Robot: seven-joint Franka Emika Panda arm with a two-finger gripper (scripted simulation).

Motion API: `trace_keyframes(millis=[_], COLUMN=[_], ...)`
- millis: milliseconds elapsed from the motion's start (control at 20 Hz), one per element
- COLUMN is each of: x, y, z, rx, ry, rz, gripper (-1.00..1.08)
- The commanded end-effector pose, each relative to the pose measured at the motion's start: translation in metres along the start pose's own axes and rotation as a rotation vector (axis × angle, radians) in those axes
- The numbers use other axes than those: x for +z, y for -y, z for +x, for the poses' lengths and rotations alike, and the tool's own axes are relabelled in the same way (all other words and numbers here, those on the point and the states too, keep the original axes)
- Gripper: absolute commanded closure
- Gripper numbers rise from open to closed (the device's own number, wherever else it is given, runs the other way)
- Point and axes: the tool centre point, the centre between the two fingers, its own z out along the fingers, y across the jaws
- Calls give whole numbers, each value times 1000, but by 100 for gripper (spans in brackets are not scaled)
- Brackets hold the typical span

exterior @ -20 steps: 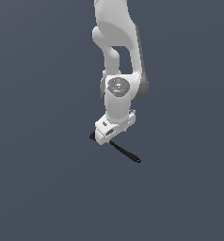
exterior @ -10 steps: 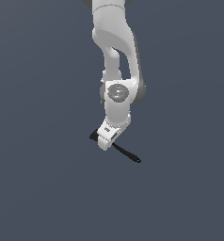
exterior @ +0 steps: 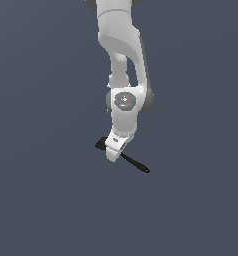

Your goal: Pick up the object and move it to a goal position.

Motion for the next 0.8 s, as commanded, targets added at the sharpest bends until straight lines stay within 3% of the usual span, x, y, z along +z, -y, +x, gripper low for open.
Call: trace_keyframes(millis=[0,750], x=[1,47], y=[0,1], z=[0,-1], rx=[-8,-8], ry=[0,0], rz=[0,0], gripper=[-92,-92])
